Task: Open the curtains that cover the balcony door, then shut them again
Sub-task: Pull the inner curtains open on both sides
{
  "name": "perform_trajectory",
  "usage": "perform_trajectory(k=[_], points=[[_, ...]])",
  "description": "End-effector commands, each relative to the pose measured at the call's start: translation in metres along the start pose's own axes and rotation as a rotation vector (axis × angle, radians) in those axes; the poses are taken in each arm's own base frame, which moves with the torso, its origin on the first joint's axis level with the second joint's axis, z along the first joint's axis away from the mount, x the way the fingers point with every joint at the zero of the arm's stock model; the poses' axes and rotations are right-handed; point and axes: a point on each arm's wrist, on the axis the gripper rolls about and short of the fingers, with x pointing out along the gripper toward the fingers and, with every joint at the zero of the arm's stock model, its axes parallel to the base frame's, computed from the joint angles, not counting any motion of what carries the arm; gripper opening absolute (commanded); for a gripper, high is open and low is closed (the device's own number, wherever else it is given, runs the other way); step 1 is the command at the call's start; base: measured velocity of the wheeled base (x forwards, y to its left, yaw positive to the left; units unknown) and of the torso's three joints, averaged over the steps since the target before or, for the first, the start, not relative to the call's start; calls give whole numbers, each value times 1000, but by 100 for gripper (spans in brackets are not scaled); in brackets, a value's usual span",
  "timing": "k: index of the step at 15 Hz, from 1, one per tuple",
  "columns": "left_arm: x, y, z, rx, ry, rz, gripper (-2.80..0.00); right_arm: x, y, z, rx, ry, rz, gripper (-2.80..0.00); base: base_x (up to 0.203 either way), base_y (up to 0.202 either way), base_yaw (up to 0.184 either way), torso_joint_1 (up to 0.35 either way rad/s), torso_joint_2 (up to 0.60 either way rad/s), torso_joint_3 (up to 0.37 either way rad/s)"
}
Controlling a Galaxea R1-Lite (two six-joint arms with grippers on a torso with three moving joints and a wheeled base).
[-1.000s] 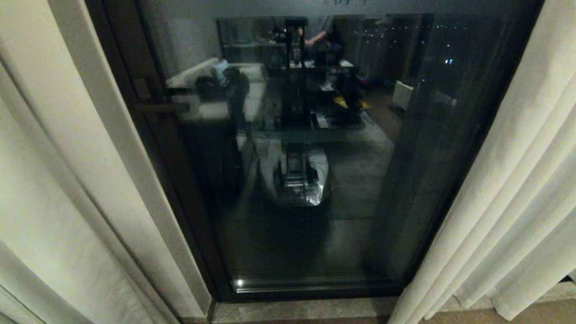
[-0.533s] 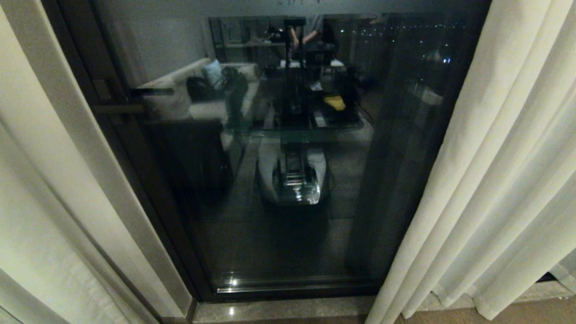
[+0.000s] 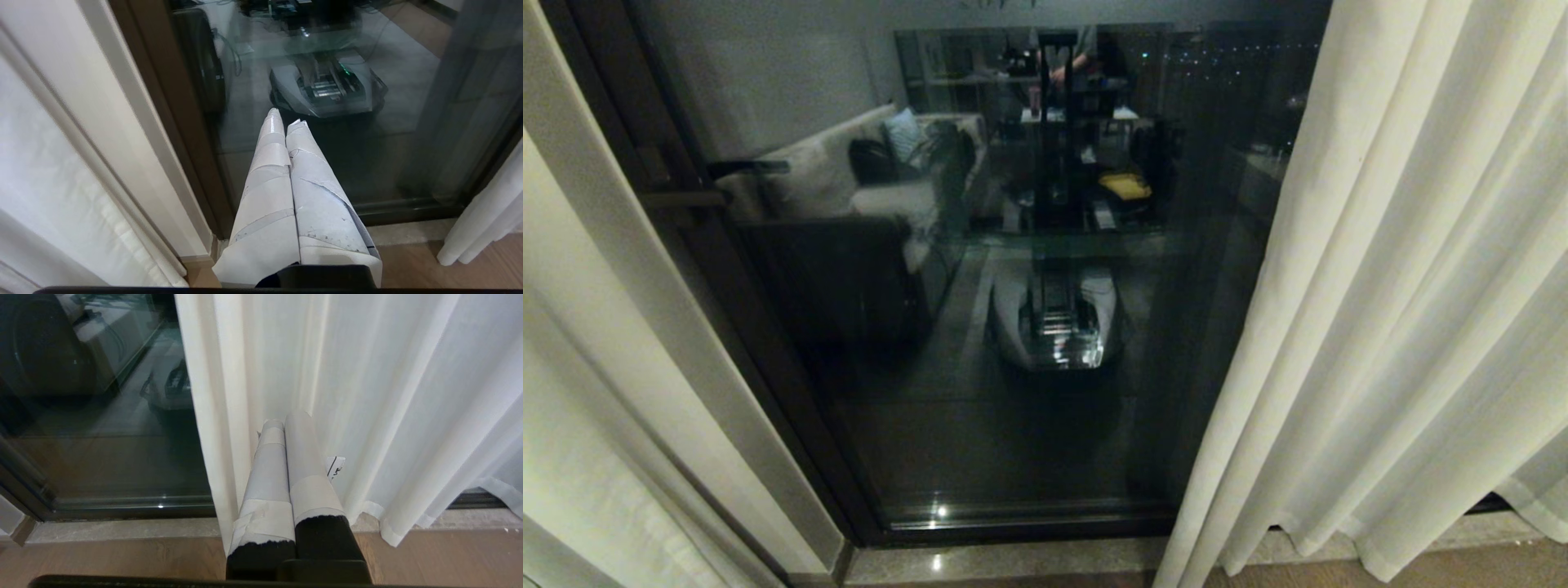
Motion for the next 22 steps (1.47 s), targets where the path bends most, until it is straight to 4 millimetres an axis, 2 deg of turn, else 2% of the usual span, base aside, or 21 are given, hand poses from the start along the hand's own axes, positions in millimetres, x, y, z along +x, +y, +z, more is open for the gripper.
perform_trajectory(k=[1,17,22], points=[[0,0,0,0,-2,0,-280,0,0,0,0,1,1,-280,0,0,0,0,0,0],[0,0,0,-6,-2,1,-280,0,0,0,0,1,1,-280,0,0,0,0,0,0],[0,0,0,-7,-2,1,-280,0,1,0,-96,-4,31,-280,0,0,0,0,0,0]])
